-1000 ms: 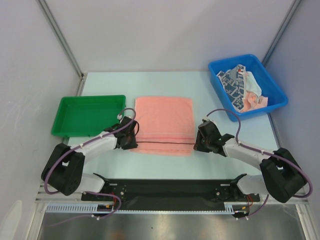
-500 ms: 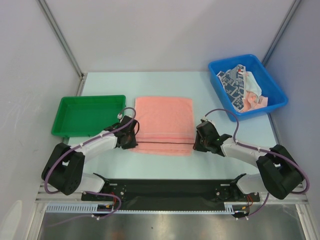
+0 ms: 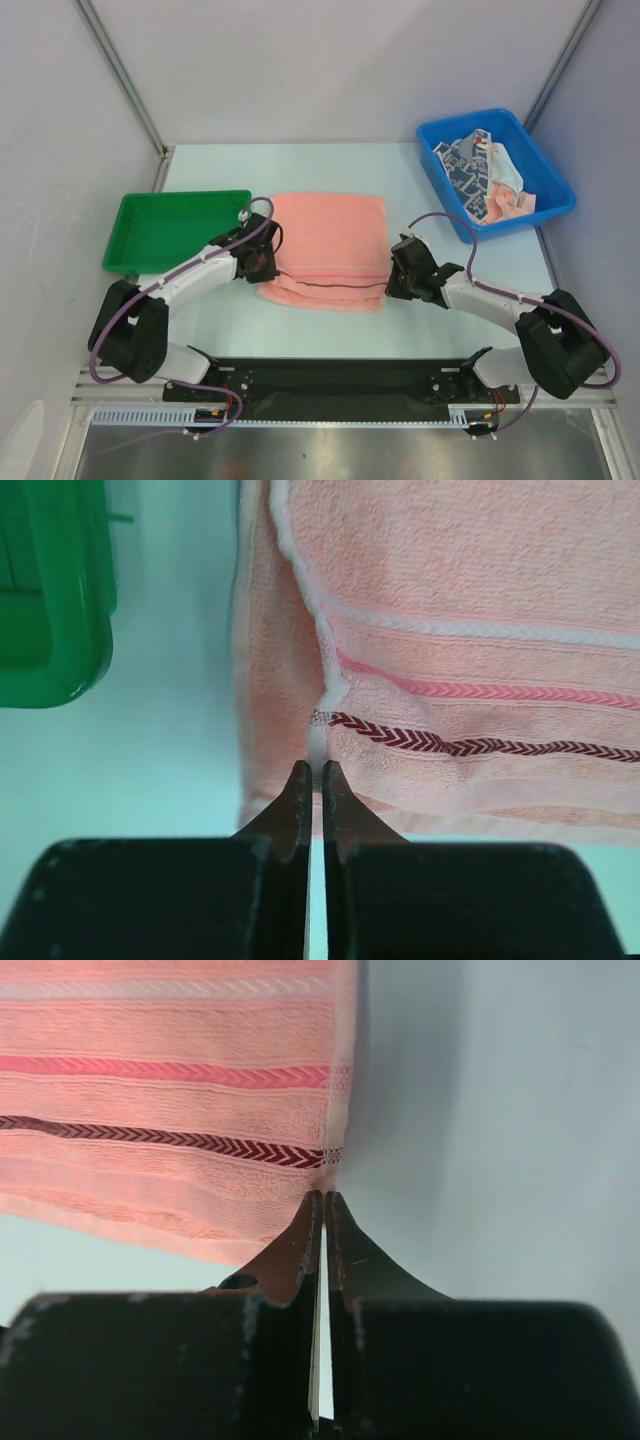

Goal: Fold and stack the towels
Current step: Fold the towel

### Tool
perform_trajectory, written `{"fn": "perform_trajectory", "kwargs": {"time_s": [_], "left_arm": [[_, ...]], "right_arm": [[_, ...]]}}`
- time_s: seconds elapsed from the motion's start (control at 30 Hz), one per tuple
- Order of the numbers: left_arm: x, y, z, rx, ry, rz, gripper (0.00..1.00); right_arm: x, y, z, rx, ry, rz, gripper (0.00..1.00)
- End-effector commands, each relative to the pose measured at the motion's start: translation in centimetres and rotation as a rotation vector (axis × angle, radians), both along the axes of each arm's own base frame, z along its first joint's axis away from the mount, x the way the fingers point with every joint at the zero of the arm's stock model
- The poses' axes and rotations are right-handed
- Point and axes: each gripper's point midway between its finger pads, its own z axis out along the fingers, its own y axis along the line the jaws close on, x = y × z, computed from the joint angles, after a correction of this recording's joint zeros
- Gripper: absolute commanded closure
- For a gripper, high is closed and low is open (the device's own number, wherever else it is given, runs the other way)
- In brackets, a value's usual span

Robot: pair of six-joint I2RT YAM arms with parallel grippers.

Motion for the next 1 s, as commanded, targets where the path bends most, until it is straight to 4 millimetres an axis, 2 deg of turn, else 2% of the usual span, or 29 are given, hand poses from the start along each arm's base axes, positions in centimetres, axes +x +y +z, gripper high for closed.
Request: {"fn": "perform_trajectory", "kwargs": {"time_s": [0.0, 0.03, 0.1, 0.17, 0.2, 0.33, 0.43, 0.57, 0.63, 0.67, 0.77, 0.8, 0.83, 0.97], "left_arm": [[0.7, -0.1, 0.9, 0.019, 0.005, -0.022, 1.0], [0.6, 0.0, 0.6, 0.026, 0.015, -0.02, 0.99], [0.4, 0.1, 0.3, 0.034, 0.024, -0.021, 0.93], [0.1, 0.3, -0.1, 0.039, 0.032, -0.022, 0.93], [0.1, 0.2, -0.2, 0.035, 0.03, -0.021, 0.98], [0.0, 0.1, -0.4, 0.023, 0.024, -0.025, 1.0], [0.6, 0.9, 0.5, 0.073, 0.009, -0.017, 1.0], [1.5, 2.0, 3.7, 0.132, -0.007, -0.003, 1.0], [2.0, 2.3, 5.1, 0.151, -0.018, -0.01, 0.99], [1.4, 3.0, 5.1, 0.19, 0.011, -0.008, 1.0], [0.4, 4.2, 3.9, 0.246, 0.072, -0.014, 1.0], [0.2, 4.4, 3.4, 0.259, 0.083, -0.015, 1.0], [-0.4, 4.9, 2.4, 0.281, 0.114, -0.016, 1.0], [-0.9, 6.1, 0.3, 0.343, 0.166, -0.003, 1.0]], "right_arm": [[1.4, 1.2, 3.3, 0.04, -0.072, 0.023, 1.0], [1.4, 1.3, 3.4, 0.042, -0.072, 0.026, 1.0], [1.3, 1.3, 3.5, 0.049, -0.073, 0.026, 1.0], [1.3, 1.3, 3.5, 0.053, -0.075, 0.026, 1.0], [1.2, 1.3, 3.5, 0.052, -0.075, 0.027, 1.0], [1.2, 1.6, 3.7, 0.071, -0.078, 0.039, 1.0], [1.1, 2.2, 4.4, 0.096, -0.077, 0.06, 1.0], [1.6, 2.9, 7.2, 0.141, -0.109, 0.071, 1.0], [1.1, 3.4, 8.1, 0.182, -0.1, 0.089, 1.0], [1.1, 3.5, 8.6, 0.199, -0.106, 0.078, 1.0], [-0.4, 4.2, 7.9, 0.266, -0.086, 0.084, 1.0], [-1.7, 4.1, 6.2, 0.279, -0.048, 0.095, 1.0], [-1.5, 4.7, 6.3, 0.316, -0.074, 0.103, 1.0], [-2.7, 6.0, 4.5, 0.405, -0.054, 0.129, 1.0]]}}
